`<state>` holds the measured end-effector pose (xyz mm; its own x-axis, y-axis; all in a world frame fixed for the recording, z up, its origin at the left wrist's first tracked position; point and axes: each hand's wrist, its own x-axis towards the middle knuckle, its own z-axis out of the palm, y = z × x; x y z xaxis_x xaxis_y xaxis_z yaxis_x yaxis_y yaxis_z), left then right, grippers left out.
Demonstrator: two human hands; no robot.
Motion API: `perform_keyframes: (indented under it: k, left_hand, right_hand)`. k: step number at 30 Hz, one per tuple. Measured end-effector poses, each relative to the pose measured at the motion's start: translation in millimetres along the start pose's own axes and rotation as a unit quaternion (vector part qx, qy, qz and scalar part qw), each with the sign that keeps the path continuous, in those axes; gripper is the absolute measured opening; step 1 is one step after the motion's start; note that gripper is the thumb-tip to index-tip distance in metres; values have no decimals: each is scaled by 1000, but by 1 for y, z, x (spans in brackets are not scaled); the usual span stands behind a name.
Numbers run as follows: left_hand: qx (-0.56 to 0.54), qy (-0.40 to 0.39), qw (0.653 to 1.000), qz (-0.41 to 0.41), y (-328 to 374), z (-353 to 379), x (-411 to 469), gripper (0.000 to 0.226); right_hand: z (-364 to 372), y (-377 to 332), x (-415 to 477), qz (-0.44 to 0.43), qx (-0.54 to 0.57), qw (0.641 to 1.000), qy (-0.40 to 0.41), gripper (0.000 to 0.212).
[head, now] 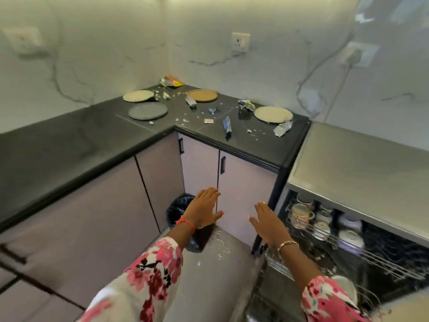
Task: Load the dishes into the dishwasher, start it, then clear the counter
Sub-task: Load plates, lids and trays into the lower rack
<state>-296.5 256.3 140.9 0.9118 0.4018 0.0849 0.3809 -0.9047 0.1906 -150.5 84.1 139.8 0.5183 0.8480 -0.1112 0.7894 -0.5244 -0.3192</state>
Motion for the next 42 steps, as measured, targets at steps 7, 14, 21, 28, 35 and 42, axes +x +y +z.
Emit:
perform_keyframes:
  k: [7, 14, 21, 28, 35, 42]
  left_hand:
    - [-5, 7, 1000, 1, -110, -29, 39, 63]
    - [-44, 26, 999, 13, -160, -37, 116, 60]
    - [-73, 39, 996, 43, -198, -29, 244, 61]
    - [-90, 17, 994, 57, -215, -30, 414, 61]
    - [-90, -31, 993, 74, -208, -9, 546, 67]
    - [-62, -84, 991, 85, -205, 30, 593, 75]
  right_hand:
    - [-2, -60, 86, 41, 34, 998, 33, 53]
    - [-28, -59, 165, 65, 23, 995, 72, 51]
    - [-57, -13, 289, 99, 28, 988, 118, 49]
    - [-97, 54, 420, 147, 41, 982, 110, 55]
    - [-127, 115, 517, 290, 209, 911, 204, 38]
    - [-137, 154, 573, 437, 478, 713, 268, 23]
